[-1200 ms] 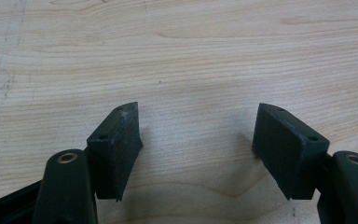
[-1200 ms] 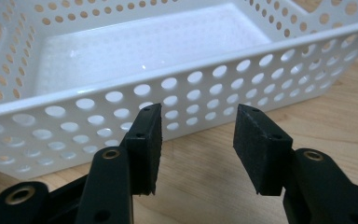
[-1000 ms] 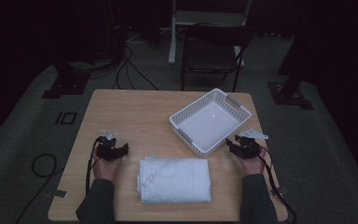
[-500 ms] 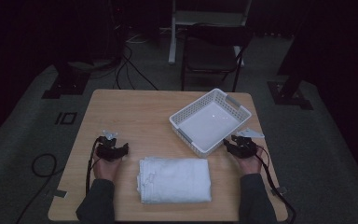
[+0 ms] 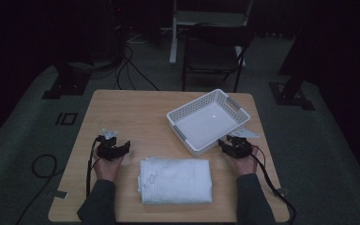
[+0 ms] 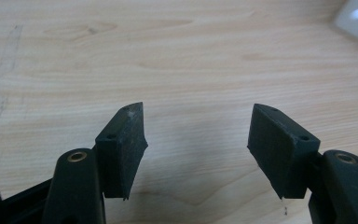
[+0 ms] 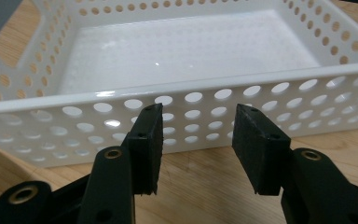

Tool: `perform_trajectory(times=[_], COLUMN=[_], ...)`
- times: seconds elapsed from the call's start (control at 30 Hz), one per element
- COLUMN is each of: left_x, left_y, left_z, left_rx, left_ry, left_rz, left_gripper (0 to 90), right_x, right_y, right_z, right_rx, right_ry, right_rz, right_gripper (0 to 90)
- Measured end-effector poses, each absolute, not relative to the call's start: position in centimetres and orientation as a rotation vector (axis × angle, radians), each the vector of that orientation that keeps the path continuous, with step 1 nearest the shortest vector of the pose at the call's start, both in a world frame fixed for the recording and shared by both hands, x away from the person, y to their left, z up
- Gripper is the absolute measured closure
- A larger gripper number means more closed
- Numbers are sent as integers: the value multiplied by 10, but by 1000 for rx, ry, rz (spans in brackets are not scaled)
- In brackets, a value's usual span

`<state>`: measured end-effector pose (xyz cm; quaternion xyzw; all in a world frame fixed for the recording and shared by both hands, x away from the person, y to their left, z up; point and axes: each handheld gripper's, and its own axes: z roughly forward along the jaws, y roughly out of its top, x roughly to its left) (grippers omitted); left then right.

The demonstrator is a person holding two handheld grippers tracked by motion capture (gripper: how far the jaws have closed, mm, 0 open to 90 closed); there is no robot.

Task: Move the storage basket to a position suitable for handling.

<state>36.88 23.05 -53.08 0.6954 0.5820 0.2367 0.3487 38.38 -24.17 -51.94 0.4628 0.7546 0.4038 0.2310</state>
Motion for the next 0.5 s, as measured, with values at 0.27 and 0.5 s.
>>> perform_trajectory(times=[0.27,0.5], left_x=[364,362], left_y=[219,199], left_z=[-513,-496], left_rx=[1792,1804], left_ry=[1442,1354], left_rz=[588,567], left_gripper=[357,353], right_x=[383,383], right_y=[-232,-218], right_z=[-520,-521], right_rx=[1253,1200], right_ry=[2098,2142], right_rz=[1110,1084], right_gripper=[527,531])
